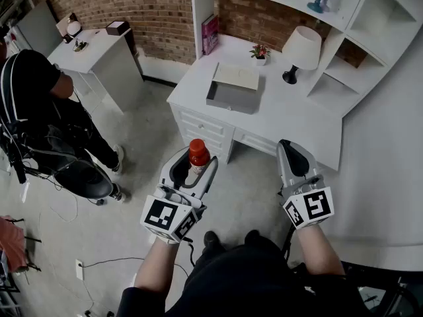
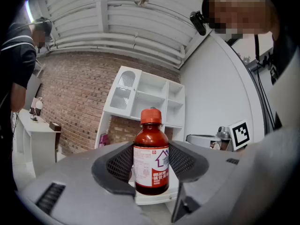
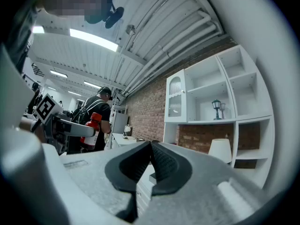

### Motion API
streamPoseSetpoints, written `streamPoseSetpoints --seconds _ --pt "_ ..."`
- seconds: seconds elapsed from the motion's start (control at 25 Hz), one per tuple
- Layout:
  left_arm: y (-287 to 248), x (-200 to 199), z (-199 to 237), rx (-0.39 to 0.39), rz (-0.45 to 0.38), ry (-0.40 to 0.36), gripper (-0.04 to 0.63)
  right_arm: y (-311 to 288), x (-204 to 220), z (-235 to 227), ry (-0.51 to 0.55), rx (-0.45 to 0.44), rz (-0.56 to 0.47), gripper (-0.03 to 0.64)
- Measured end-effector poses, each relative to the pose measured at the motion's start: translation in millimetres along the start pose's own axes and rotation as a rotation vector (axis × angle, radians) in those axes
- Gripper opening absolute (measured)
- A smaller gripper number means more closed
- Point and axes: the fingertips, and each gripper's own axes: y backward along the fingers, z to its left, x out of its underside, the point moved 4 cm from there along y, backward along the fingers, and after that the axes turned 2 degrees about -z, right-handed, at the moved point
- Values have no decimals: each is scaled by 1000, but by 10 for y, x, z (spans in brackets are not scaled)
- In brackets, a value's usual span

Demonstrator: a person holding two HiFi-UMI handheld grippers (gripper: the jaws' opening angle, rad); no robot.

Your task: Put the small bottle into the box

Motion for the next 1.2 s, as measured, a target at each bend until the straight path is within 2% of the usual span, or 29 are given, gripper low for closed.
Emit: streamPoseSetpoints --seconds 0.32,0.48,0.72,0.8,0.92,1.04,1.2 --pt "-107 152 -897 -15 41 23 219 799 -36 -350 -18 -28 -6 2" --pt "-183 234 -1228 -20 47 2 219 1112 -13 -626 -46 -13 -30 2" --pt "-271 265 -1668 -44 43 -29 219 1489 -99 -891 -61 -40 -80 2" --pt "-279 243 -1781 -55 37 -40 219 1590 -150 -968 -64 -50 -94 30" --pt "-257 187 -1847 -83 28 -28 219 1698 -225 -1038 -37 -59 -110 157" --pt "-235 174 -1844 -110 16 11 219 1768 -229 -1090 -37 -79 -125 189" --pt "-164 245 -1737 -146 37 32 219 1724 -65 -1099 -97 -101 -109 192"
